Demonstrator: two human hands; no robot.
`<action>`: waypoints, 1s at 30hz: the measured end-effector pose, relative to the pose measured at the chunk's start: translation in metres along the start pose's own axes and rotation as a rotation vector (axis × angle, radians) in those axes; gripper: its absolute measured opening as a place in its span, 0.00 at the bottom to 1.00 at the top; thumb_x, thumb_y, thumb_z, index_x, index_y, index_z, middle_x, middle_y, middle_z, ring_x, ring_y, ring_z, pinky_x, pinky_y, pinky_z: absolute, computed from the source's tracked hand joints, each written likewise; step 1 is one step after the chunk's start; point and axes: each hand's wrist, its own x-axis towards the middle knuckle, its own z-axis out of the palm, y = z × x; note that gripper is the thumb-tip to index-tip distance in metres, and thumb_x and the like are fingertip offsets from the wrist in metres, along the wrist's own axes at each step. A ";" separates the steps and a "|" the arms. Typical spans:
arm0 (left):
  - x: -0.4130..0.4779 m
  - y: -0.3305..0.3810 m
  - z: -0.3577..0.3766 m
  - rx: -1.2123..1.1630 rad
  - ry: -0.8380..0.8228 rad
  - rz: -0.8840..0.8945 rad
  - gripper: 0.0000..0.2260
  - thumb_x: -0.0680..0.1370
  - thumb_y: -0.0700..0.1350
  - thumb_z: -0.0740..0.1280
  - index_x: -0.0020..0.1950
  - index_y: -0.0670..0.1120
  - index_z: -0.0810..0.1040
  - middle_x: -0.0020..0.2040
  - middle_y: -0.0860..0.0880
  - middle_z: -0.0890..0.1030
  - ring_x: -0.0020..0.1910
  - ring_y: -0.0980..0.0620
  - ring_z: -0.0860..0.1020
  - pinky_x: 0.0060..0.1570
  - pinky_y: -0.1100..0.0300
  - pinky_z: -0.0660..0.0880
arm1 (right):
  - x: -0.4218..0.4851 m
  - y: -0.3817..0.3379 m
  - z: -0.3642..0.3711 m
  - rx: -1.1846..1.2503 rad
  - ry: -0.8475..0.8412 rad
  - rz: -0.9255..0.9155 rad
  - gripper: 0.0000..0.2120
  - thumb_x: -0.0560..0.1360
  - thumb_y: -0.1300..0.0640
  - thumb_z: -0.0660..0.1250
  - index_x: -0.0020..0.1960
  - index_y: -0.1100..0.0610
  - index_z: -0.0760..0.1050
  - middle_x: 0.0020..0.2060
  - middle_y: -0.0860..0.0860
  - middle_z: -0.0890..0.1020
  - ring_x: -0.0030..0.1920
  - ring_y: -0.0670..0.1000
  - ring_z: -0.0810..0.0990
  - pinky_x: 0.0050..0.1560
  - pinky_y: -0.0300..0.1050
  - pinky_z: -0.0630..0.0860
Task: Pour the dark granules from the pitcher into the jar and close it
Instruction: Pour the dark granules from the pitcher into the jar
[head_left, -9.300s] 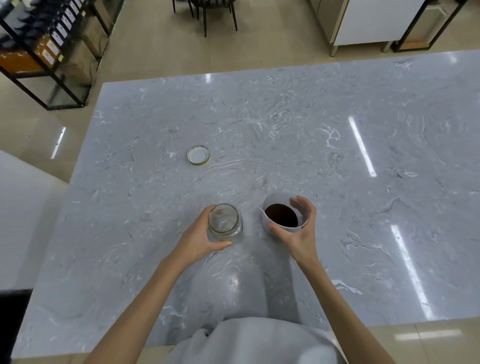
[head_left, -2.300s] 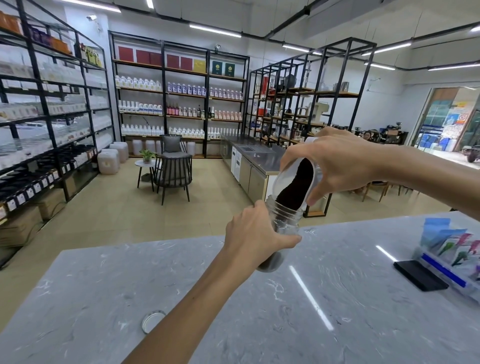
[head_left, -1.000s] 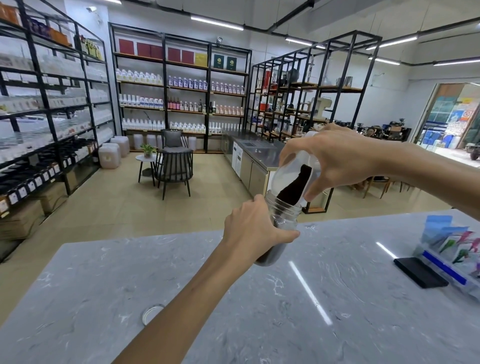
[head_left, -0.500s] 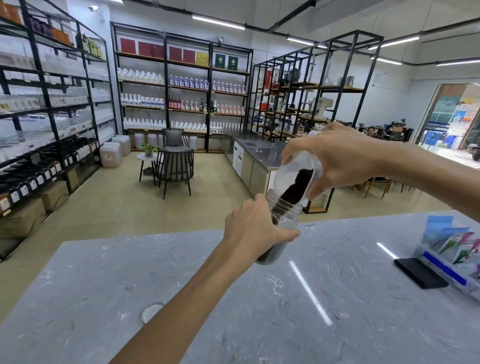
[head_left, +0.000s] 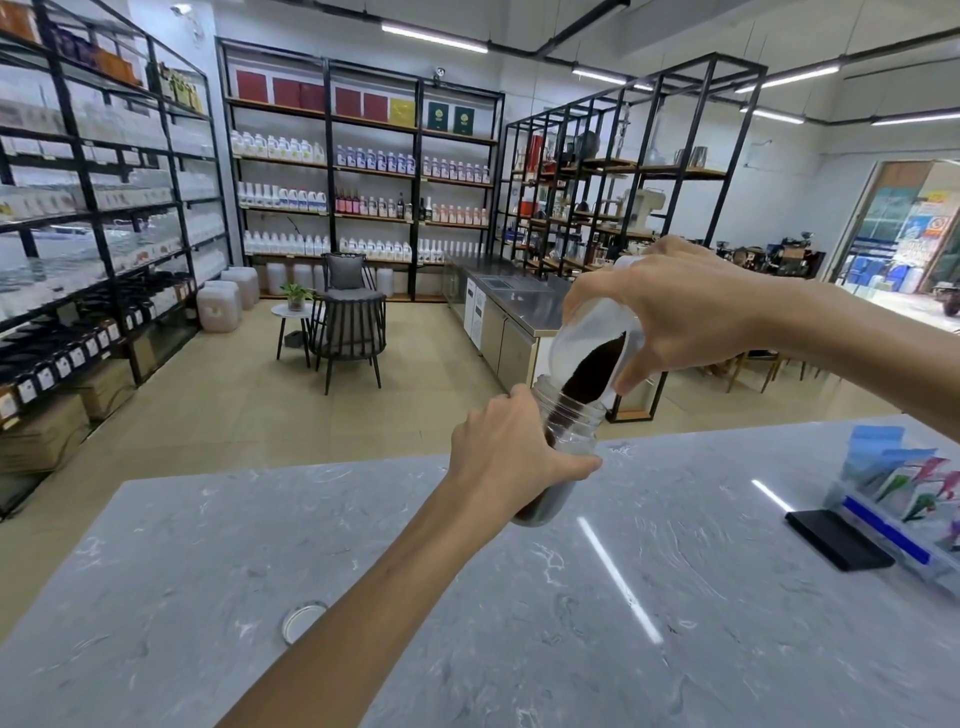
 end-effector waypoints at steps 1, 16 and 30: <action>0.000 0.000 0.000 0.000 -0.001 -0.002 0.32 0.65 0.70 0.73 0.54 0.46 0.71 0.47 0.51 0.77 0.44 0.48 0.71 0.42 0.55 0.66 | 0.000 0.000 0.001 -0.004 0.000 0.003 0.37 0.61 0.36 0.79 0.65 0.39 0.67 0.50 0.30 0.72 0.52 0.40 0.70 0.61 0.58 0.67; 0.001 -0.004 0.002 0.028 0.000 0.000 0.31 0.66 0.70 0.73 0.51 0.47 0.69 0.45 0.51 0.75 0.42 0.48 0.71 0.41 0.56 0.65 | 0.005 -0.003 0.006 -0.050 -0.008 -0.005 0.37 0.61 0.37 0.79 0.65 0.39 0.67 0.51 0.33 0.75 0.48 0.41 0.70 0.61 0.57 0.64; 0.006 -0.003 0.001 0.024 0.003 -0.005 0.31 0.66 0.69 0.73 0.52 0.46 0.71 0.45 0.50 0.77 0.43 0.47 0.73 0.40 0.55 0.66 | 0.009 -0.004 0.007 -0.183 0.030 -0.029 0.38 0.61 0.35 0.77 0.65 0.40 0.65 0.59 0.41 0.81 0.57 0.51 0.79 0.62 0.59 0.65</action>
